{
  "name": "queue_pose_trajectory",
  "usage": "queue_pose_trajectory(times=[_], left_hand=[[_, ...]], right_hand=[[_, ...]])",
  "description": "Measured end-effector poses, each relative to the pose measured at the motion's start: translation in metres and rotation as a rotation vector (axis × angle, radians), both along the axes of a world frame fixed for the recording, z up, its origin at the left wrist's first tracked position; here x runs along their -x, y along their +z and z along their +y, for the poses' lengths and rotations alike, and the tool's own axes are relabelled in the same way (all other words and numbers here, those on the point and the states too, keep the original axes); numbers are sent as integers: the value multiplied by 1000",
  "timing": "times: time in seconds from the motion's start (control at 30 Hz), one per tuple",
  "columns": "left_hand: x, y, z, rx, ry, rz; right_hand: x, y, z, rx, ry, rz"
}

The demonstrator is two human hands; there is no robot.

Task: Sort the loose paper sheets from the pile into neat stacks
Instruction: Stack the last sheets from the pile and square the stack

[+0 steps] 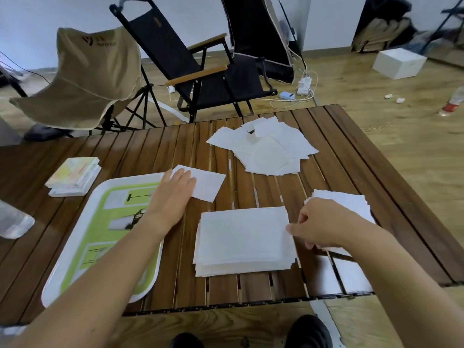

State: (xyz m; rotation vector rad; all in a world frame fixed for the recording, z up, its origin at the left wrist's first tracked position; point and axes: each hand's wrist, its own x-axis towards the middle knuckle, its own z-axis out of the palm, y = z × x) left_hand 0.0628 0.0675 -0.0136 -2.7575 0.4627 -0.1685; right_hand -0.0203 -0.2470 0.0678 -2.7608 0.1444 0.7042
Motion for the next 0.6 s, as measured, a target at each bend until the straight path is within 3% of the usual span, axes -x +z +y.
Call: queue_pose_trajectory(times=[0.1,0.23,0.33,0.5,0.6], left_hand=[[-12,-7,8,35,-50,-73],[-11,8,0,315,-13,-176],[13,42,-22,475,-120,-254],[70,88,-53,526,-358,-156],[91,100,-59,506,-444,-88]], right_hand=[[-2,-1,-2,-40,-25,-44],[-5,2,-2,-148,-2,-169],[-4,6,2,-232,87,-295],[-4,9,12,-501,112,-449],[2,17,14,-658,118,-383]])
